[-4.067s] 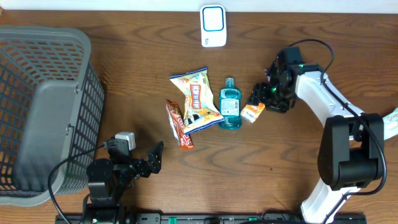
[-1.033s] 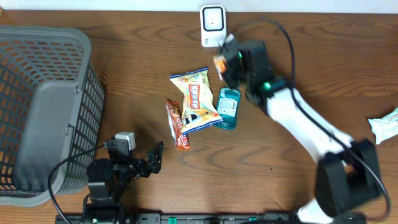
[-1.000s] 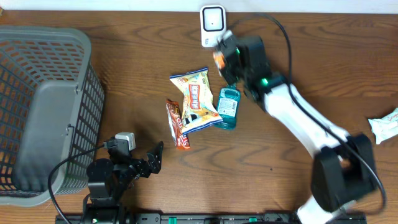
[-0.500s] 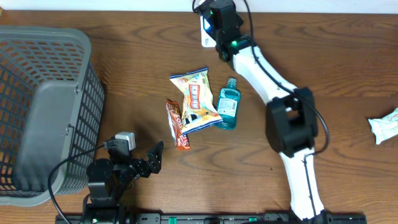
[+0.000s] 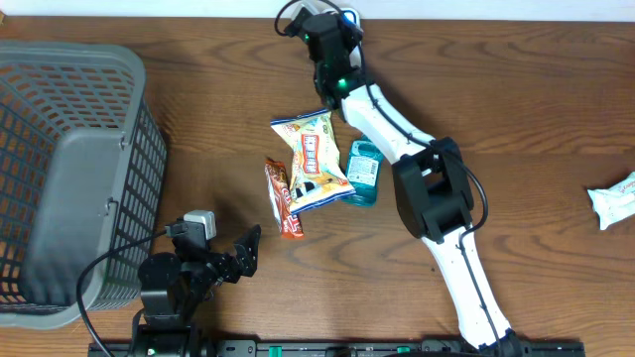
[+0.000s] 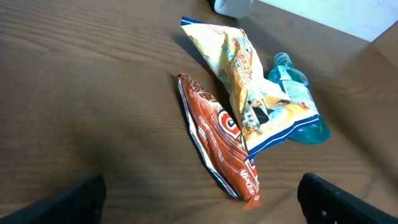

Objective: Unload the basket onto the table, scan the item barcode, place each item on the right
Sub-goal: 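Carry the orange pack to the scanner window with the right gripper, then move the orange pack to the right table edge and release it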

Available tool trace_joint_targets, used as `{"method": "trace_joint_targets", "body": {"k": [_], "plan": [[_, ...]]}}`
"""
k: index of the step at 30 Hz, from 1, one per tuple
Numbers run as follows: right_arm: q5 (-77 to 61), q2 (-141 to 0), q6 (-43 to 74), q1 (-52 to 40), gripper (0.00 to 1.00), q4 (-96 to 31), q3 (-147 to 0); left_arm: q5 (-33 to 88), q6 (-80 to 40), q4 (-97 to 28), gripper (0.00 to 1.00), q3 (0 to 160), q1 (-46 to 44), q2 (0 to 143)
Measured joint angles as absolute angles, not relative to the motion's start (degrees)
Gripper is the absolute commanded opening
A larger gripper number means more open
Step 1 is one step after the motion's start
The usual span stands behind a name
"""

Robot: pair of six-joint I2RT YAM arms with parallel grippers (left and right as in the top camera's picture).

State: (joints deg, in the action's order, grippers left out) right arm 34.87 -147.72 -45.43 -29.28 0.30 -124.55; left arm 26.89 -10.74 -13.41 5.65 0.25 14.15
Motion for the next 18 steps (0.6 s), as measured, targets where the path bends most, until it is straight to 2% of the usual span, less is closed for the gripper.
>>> {"method": "trace_joint_targets", "body": {"k": [11, 18], "plan": [[55.53, -147.76, -44.71, -27.83, 0.01, -10.72, -133.01, 26.89, -10.74, -13.41, 0.99, 5.65, 0.25, 14.15], [62.98, -147.76, -31.73, -17.28, 0.01, -38.04, -133.23, 26.89, -10.74, -13.39, 0.98, 5.65, 0.25, 14.15]]}}
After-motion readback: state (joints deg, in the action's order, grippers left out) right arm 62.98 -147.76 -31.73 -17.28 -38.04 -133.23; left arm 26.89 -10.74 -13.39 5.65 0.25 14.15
